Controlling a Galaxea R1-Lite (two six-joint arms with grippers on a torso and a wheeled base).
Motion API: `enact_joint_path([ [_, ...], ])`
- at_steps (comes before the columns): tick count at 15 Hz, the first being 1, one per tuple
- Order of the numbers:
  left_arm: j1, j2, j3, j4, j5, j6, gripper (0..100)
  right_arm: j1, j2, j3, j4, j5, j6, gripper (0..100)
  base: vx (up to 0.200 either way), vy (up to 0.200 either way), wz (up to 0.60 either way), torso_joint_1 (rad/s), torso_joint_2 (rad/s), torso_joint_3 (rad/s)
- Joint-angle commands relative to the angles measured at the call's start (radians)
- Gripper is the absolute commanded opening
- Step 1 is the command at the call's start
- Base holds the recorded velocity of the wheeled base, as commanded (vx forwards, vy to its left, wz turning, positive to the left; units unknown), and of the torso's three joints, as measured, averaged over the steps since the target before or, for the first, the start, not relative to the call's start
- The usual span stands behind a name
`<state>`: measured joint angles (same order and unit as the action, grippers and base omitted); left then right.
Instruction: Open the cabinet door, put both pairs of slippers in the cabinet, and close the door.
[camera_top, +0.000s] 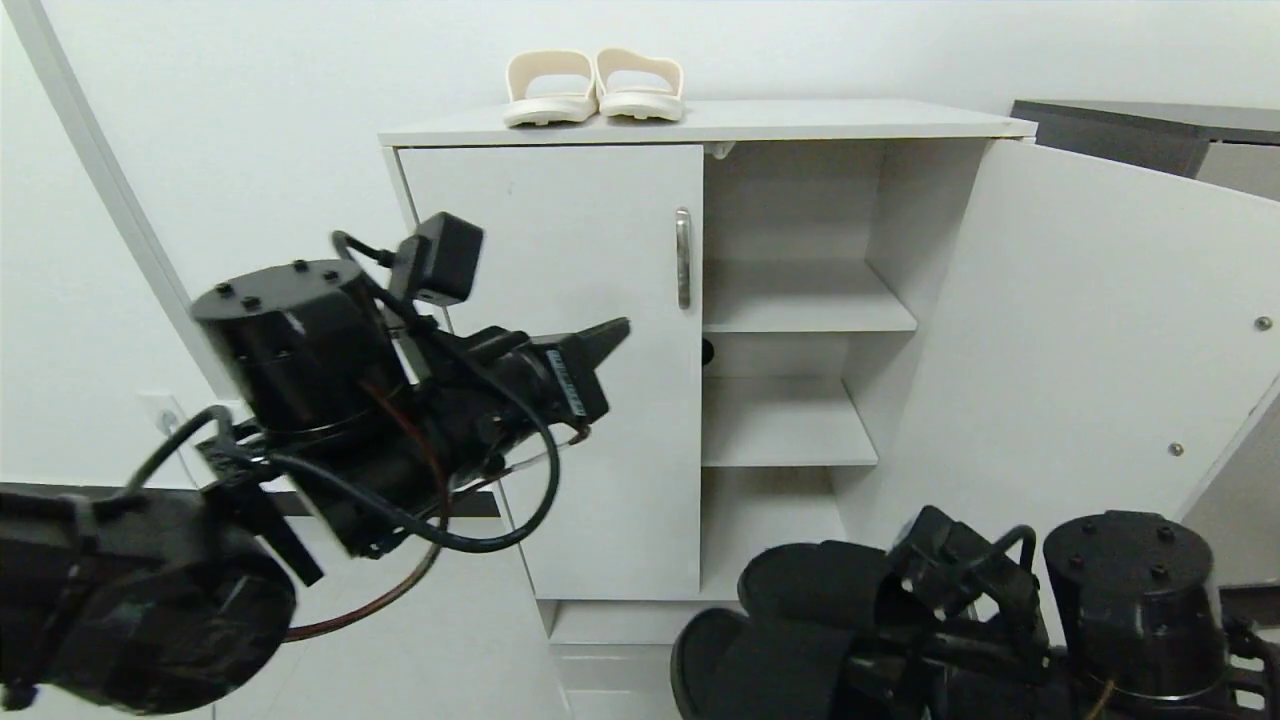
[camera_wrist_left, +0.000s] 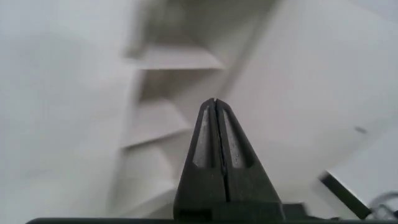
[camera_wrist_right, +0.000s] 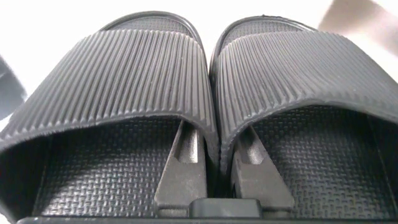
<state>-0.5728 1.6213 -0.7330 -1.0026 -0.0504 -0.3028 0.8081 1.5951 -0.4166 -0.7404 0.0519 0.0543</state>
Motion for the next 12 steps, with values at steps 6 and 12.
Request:
enact_joint_path([
  [6, 0.496, -0.727, 0.310, 0.380, 0.132, 0.146, 0, -0.007, 0.207, -0.258, -0.008, -0.392, 0.125, 0, 0.000, 0.000, 0.00, 0.000, 0.00, 0.000],
  [12, 0.584, -1.351, 0.455, 1.027, 0.135, 0.229, 0, -0.001, 0.220, -0.263, -0.008, -0.438, 0.121, 0, 0.000, 0.000, 0.00, 0.000, 0.00, 0.000],
])
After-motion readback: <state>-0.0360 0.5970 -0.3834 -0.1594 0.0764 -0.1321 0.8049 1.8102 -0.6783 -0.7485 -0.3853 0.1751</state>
